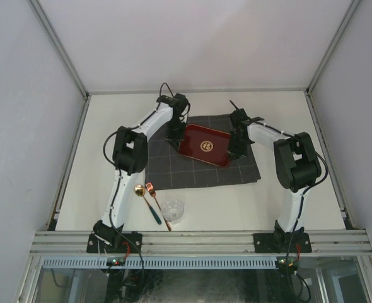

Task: Set the dinner table for one person
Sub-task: Adjust the plate on the napkin.

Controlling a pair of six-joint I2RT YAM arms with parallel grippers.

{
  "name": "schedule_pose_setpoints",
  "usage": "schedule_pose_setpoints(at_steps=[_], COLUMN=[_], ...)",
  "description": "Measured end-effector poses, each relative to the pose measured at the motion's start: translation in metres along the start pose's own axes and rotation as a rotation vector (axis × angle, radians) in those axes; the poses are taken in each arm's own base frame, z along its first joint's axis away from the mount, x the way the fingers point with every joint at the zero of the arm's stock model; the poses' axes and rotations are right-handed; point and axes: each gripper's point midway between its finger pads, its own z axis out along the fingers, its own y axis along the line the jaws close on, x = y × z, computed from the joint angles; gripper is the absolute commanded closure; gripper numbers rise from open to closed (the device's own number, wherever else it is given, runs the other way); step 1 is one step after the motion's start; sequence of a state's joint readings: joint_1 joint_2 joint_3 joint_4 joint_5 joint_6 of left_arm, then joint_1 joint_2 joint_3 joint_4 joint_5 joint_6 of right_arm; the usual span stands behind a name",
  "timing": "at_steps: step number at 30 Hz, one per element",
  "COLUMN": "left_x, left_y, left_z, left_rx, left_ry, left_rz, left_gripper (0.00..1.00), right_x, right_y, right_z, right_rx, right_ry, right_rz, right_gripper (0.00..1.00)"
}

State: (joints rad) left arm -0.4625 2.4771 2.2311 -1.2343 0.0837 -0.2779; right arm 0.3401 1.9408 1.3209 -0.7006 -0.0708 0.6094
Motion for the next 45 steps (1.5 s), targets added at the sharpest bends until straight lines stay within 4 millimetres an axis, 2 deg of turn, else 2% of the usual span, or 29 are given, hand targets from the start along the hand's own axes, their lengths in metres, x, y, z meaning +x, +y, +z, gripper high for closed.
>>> schedule_pose_setpoints(at_steps=[4,8,15,18,23,27,33,45], left_x=[0.005,0.009,0.017,0.026,0.045,0.052,0.063,0.065], left_y=[0.0,0.0,0.004,0.004,0.003,0.001,-0.001,-0.002], left_z=[-0.003,-0.009,-0.023,-0.02,-0.003,-0.005,-0.005,-0.003], left_rx=[0.0,0.001,-0.005,-0.008,-0.017,-0.015,-0.024,-0.023], left_ry=[-0.006,-0.018,-0.066,-0.071,-0.043,-0.06,-0.08,-0.095], left_rz=[-0.01,-0.023,-0.056,-0.069,-0.086,-0.094,-0.111,-0.122], left_gripper=[1.0,1.0,1.0,1.0,1.0,1.0,1.0,1.0], right_x=[0.0,-0.003,-0.028,-0.029,-0.022,-0.019,-0.026,-0.029], right_y=[0.0,0.004,0.019,0.019,0.013,0.011,0.015,0.017], right_z=[-0.001,-0.01,-0.028,-0.022,-0.006,0.002,0.002,0.005], right_rx=[0.002,0.013,0.023,0.042,0.076,0.091,0.094,0.104], right_ry=[0.002,0.001,-0.029,-0.004,0.062,0.093,0.101,0.118], right_rz=[-0.004,-0.021,-0.084,-0.107,-0.129,-0.138,-0.163,-0.183], right_gripper=[1.0,1.0,1.0,1.0,1.0,1.0,1.0,1.0])
